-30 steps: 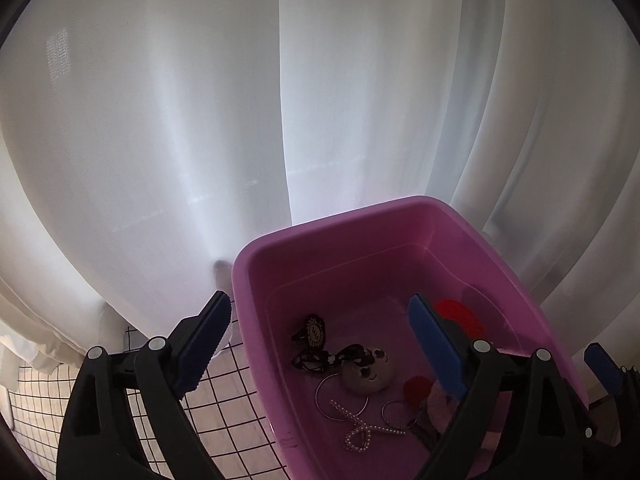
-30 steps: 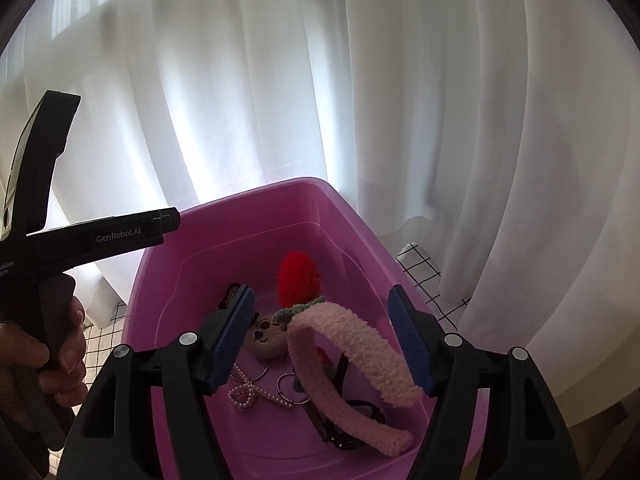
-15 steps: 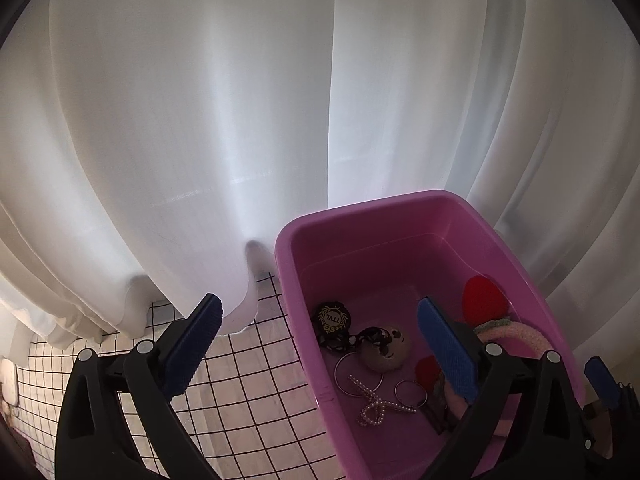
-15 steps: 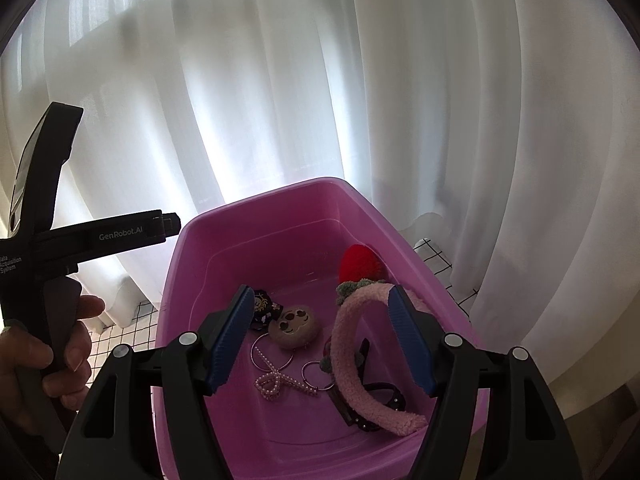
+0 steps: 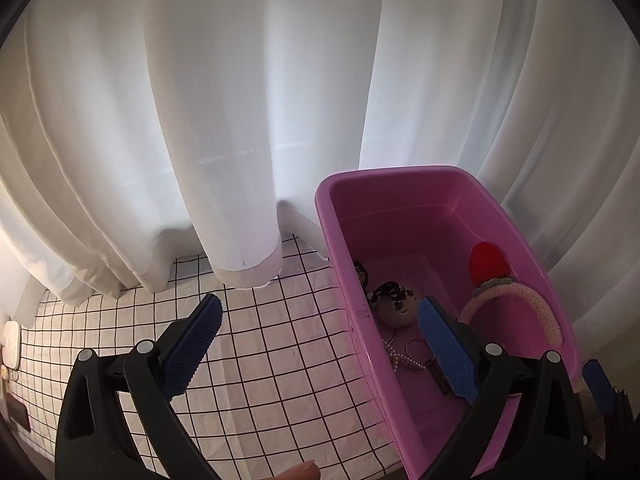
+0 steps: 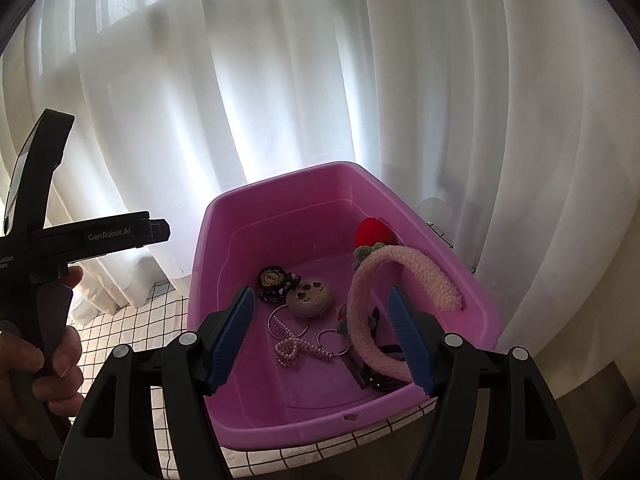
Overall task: Organize jewelry
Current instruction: 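Open both tools to drop badge and headband, then withdraw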
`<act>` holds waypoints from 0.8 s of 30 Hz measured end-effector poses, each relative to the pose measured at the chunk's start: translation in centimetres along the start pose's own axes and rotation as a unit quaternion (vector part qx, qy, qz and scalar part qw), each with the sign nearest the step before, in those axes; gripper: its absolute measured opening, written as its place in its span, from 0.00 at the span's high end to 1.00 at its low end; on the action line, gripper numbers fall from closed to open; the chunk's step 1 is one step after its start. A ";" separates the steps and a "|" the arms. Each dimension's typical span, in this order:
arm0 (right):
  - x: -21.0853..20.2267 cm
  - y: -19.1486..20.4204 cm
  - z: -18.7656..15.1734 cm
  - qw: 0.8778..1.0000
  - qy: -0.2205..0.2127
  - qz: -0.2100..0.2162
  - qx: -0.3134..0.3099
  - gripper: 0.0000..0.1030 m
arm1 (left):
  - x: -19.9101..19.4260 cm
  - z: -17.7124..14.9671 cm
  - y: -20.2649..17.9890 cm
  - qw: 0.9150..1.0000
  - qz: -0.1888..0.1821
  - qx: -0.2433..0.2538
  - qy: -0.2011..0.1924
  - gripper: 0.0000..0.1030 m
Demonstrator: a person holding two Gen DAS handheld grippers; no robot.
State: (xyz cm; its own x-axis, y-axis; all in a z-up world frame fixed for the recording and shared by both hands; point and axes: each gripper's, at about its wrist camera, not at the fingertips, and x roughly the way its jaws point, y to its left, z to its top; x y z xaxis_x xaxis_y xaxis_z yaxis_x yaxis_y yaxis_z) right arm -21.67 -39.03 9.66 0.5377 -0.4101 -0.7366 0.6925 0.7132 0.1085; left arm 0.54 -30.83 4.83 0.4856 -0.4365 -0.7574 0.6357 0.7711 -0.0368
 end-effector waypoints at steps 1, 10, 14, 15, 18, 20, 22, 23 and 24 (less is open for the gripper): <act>0.0 0.0 -0.2 1.000 0.004 0.001 0.001 0.36 | -0.1 -0.1 0.1 1.000 0.002 0.001 0.000 0.07; -1.0 1.4 -1.0 1.000 0.002 -0.003 -0.004 0.36 | -0.9 -1.2 0.8 1.000 0.005 0.009 0.008 0.07; -1.5 2.2 -1.3 1.000 -0.003 -0.002 -0.009 0.36 | -1.6 -1.7 0.8 1.000 0.006 0.016 0.007 0.07; -1.5 2.4 -1.3 1.000 -0.002 -0.001 -0.009 0.36 | -1.7 -1.8 0.8 1.000 0.005 0.017 0.007 0.07; -1.5 2.7 -1.5 1.000 0.000 -0.001 -0.008 0.36 | -2.0 -2.0 0.9 1.000 0.006 0.020 0.006 0.07; -1.6 2.8 -1.6 1.000 0.001 -0.001 -0.007 0.36 | -2.2 -2.1 1.0 1.000 0.008 0.022 0.004 0.07; -1.7 3.0 -1.6 1.000 0.002 -0.002 -0.007 0.36 | -2.4 -2.2 1.1 1.000 0.009 0.023 0.003 0.07; -1.7 3.0 -1.7 1.000 0.002 -0.003 -0.007 0.36 | -2.4 -2.2 1.1 1.000 0.010 0.022 0.003 0.07; -1.8 3.1 -1.6 1.000 0.003 -0.003 -0.006 0.36 | -2.5 -2.2 1.1 1.000 0.010 0.023 0.003 0.07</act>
State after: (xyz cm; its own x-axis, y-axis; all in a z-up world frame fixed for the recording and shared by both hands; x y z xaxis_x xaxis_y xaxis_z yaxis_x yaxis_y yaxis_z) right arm -21.28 -35.19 10.21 0.5314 -0.4112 -0.7406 0.6894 0.7179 0.0961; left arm -1.31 -27.88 5.23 0.4947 -0.4188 -0.7615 0.6529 0.7574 0.0076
